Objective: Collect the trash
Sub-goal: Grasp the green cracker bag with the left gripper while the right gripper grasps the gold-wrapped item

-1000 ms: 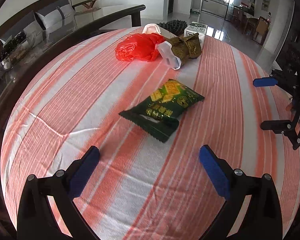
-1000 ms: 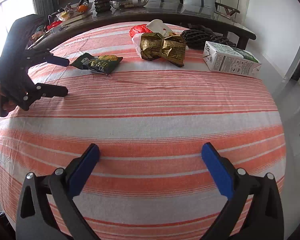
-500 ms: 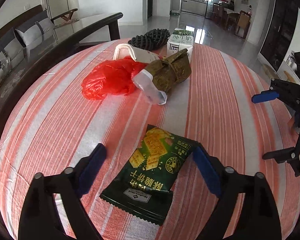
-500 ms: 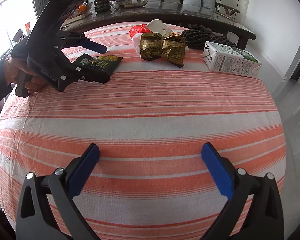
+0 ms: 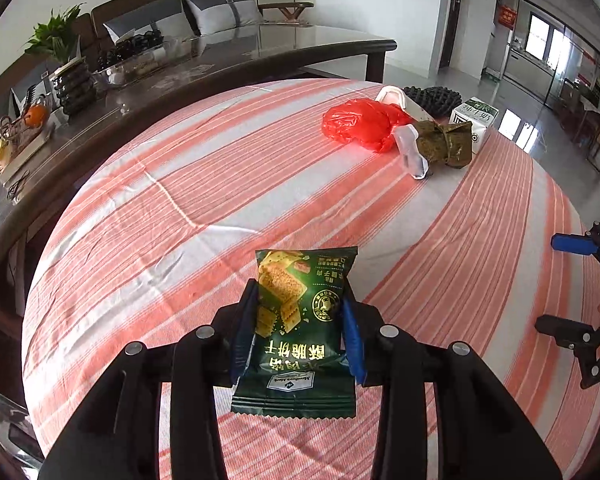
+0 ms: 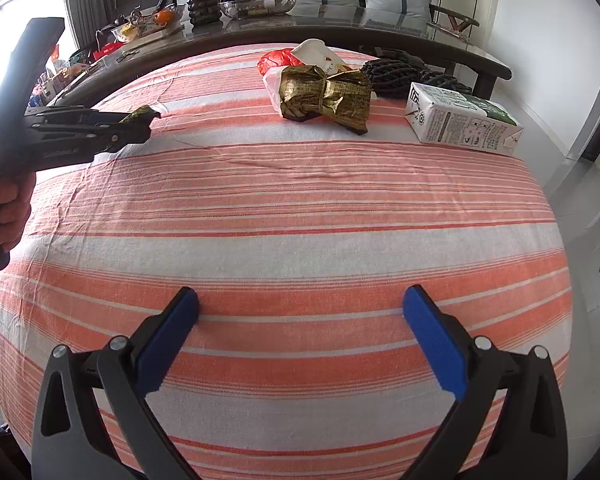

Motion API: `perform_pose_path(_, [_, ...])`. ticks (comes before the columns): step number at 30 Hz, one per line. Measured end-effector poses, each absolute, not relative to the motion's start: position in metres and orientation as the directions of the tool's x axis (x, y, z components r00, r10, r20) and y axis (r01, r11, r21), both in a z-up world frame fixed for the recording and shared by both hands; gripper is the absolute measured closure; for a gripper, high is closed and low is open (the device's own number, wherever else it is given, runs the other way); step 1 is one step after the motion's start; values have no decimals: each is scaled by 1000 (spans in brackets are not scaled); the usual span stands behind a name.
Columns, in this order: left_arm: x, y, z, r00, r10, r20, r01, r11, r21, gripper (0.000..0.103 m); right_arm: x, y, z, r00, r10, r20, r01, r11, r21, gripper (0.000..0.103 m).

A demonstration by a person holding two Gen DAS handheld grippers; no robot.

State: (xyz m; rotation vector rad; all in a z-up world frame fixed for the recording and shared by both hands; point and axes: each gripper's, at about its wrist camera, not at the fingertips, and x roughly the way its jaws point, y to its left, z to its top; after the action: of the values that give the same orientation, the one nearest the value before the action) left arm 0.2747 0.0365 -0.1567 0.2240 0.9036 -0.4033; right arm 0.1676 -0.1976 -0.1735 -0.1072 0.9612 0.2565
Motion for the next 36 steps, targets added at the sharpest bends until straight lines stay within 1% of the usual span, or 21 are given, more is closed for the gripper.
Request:
perform_pose_path(1, [273,39,-158,551,-243,-798,424,906,16,53,168,-198,-173,545,168,-821,-263,964,23,5])
perform_pose_path(2, [271,42,-161,550,-238,-800,416,909,16,40,168,-198,-173,545,168,-821,-263,964,23,5])
perform_pose_path(3, [271,43,-163,553,-232,-800,407,913,17,29,168,-198,-173,545,168,-821,-263,964,23,5])
perform_pose_path(6, [275,44,-168,546,-222,-808,386,922,7,15,168,-198,-174,545,168,-821,-263,964,23,5])
perform_pose_path(9, [278,44,-172,528,-214,-822,385,923,8,6,167,-197,-174,545,169,-821,-263,964,23,5])
perform_pose_path(13, [279,44,-174,524,-213,-825,383,924,5,5,167,-199,-173,544,172,-821,-263,964,28,4])
perform_pose_path(16, [280,43,-174,525,-211,-824,380,925,6,4,174,-202,-171,538,202,-818,-284,958,50,4])
perform_pose_path(18, [280,43,-175,525,-212,-824,378,926,2,4,192,-203,-170,532,217,-818,-312,949,49,5])
perform_pose_path(24, [280,44,-175,523,-216,-824,377,926,-4,4,272,-210,-158,563,239,-791,-316,947,60,5])
perform_pose_path(27, [281,44,-175,523,-217,-824,377,926,-4,4,302,-208,-154,557,266,-787,-328,941,85,5])
perform_pose_path(30, [281,44,-175,523,-217,-824,377,926,-5,4,314,-201,-156,518,314,-796,-359,924,130,5])
perform_pose_path(31, [281,44,-175,523,-217,-824,377,926,-5,4,314,-199,-156,502,333,-798,-367,918,152,12])
perform_pose_path(32, [281,44,-175,523,-217,-824,377,926,-5,4,312,-197,-155,490,349,-799,-374,912,169,41])
perform_pose_path(36, [281,44,-175,523,-218,-824,377,926,-5,4,291,-194,-146,499,370,-783,-377,907,188,44])
